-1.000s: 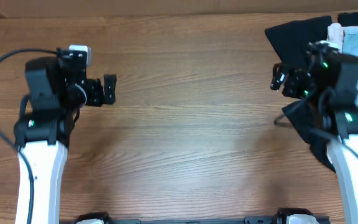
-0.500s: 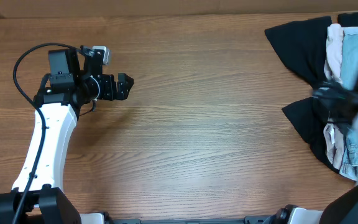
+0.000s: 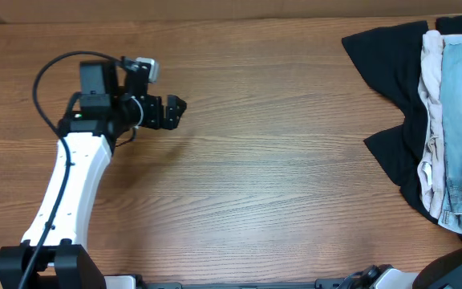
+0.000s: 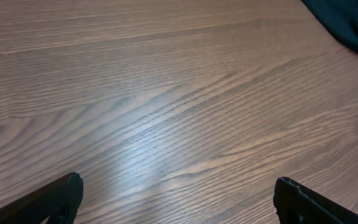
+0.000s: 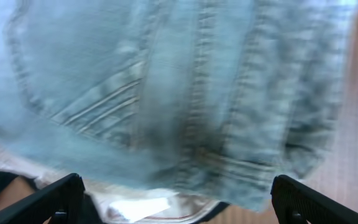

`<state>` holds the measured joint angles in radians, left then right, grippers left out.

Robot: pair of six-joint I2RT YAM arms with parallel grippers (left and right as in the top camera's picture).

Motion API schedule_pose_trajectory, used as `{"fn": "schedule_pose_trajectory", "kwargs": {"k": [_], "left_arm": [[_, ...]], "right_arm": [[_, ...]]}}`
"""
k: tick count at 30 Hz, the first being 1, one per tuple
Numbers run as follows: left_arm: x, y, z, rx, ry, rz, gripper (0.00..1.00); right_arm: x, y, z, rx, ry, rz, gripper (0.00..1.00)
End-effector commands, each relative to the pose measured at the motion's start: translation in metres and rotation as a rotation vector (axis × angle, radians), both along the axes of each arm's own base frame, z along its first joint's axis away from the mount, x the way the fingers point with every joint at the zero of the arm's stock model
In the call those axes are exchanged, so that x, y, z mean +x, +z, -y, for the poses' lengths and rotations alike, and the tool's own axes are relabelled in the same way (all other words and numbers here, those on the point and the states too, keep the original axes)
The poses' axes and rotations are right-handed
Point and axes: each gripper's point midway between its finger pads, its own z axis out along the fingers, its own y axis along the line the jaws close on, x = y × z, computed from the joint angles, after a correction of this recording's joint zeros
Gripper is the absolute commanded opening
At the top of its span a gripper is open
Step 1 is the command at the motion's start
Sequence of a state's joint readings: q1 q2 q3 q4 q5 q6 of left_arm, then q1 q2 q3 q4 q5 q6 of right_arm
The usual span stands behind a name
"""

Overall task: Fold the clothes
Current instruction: 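Reach the right gripper into the clothes pile and grasp the denim shorts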

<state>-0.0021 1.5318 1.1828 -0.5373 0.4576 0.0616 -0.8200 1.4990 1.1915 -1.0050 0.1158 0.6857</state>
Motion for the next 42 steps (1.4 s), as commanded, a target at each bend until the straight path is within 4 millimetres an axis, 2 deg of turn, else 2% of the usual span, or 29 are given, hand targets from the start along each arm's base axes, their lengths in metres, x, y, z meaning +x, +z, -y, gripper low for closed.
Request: {"fn": "schedule_pose_trajectory", "kwargs": {"k": [1, 6, 10, 13, 15, 19, 20, 22, 24, 28, 31, 32, 35, 37, 39, 42], "left_arm": [[0.005, 0.002, 0.005, 0.071, 0.005, 0.023, 1.0], [0.004, 0.0, 0.012, 0.104, -0.005, 0.027, 1.0], [0.004, 0.0, 0.012, 0.104, -0.005, 0.026, 1.0], [0.004, 0.0, 0.012, 0.104, -0.005, 0.026, 1.0], [0.004, 0.0, 0.012, 0.104, -0.004, 0.026, 1.0], [0.004, 0.0, 0.012, 0.104, -0.004, 0.026, 1.0], [0.004, 0.0, 0.012, 0.103, -0.004, 0.027, 1.0], [0.004, 0.0, 0.012, 0.103, -0.004, 0.027, 1.0], [0.004, 0.0, 0.012, 0.103, -0.004, 0.026, 1.0], [0.004, 0.0, 0.012, 0.103, -0.004, 0.026, 1.0], [0.004, 0.0, 0.012, 0.103, -0.004, 0.026, 1.0], [0.004, 0.0, 0.012, 0.103, -0.004, 0.026, 0.99], [0.005, 0.001, 0.013, 0.102, -0.005, 0.034, 0.9], [0.007, 0.004, 0.015, 0.092, -0.011, 0.049, 0.85], [0.009, 0.012, 0.02, 0.067, -0.029, 0.074, 0.81], [0.013, 0.027, 0.026, 0.037, -0.051, 0.121, 0.8]], "right_arm": [[-0.017, -0.005, 0.003, -0.022, -0.04, -0.068, 1.0], [-0.024, -0.025, -0.005, 0.003, -0.023, -0.097, 0.99], [-0.034, -0.049, -0.016, 0.034, -0.015, -0.128, 0.99], [-0.032, -0.058, -0.019, 0.042, -0.01, -0.114, 0.98], [-0.029, -0.06, -0.02, 0.048, 0.003, -0.1, 0.93], [-0.022, -0.059, -0.019, 0.04, 0.059, -0.076, 0.72], [-0.02, -0.059, -0.017, 0.034, 0.059, -0.071, 0.53], [-0.019, -0.059, -0.017, 0.03, 0.06, -0.067, 0.37], [-0.015, -0.058, -0.018, 0.034, 0.099, -0.054, 0.29], [-0.004, -0.057, -0.021, 0.043, 0.18, -0.014, 0.2], [-0.003, -0.057, -0.021, 0.044, 0.182, -0.008, 0.04], [-0.001, -0.057, -0.021, 0.046, 0.19, 0.002, 0.04], [0.022, -0.048, -0.028, 0.059, 0.326, 0.098, 0.04], [0.043, -0.031, -0.034, 0.066, 0.423, 0.196, 0.04], [0.062, -0.004, -0.041, 0.057, 0.529, 0.303, 0.04], [0.079, 0.039, -0.052, 0.02, 0.64, 0.413, 0.04]]}}
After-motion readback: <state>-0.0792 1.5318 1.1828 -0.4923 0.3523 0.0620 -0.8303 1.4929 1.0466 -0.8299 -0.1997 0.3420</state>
